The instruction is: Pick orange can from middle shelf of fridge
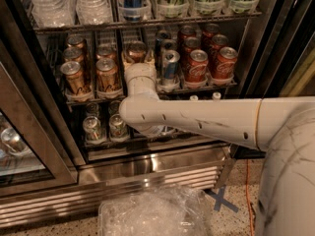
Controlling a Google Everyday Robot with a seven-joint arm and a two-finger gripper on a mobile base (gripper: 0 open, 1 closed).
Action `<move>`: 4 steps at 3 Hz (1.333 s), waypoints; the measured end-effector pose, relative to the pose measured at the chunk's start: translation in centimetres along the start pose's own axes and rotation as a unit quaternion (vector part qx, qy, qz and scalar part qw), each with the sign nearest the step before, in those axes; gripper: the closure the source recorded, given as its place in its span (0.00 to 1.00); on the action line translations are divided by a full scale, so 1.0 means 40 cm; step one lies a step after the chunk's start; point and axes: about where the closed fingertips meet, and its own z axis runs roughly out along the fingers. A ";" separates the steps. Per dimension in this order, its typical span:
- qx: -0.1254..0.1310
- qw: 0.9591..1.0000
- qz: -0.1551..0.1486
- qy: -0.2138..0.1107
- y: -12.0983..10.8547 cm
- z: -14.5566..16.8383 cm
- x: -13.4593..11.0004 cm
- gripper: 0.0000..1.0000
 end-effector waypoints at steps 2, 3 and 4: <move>0.000 1.000 0.000 0.000 0.000 0.000 0.000 0.87; 0.000 1.000 0.000 -0.001 -0.001 0.000 -0.002 1.00; -0.006 1.000 0.001 -0.020 -0.019 -0.001 -0.066 1.00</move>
Offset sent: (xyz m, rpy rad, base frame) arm 0.0000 0.0000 0.0000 0.0000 0.0000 0.0000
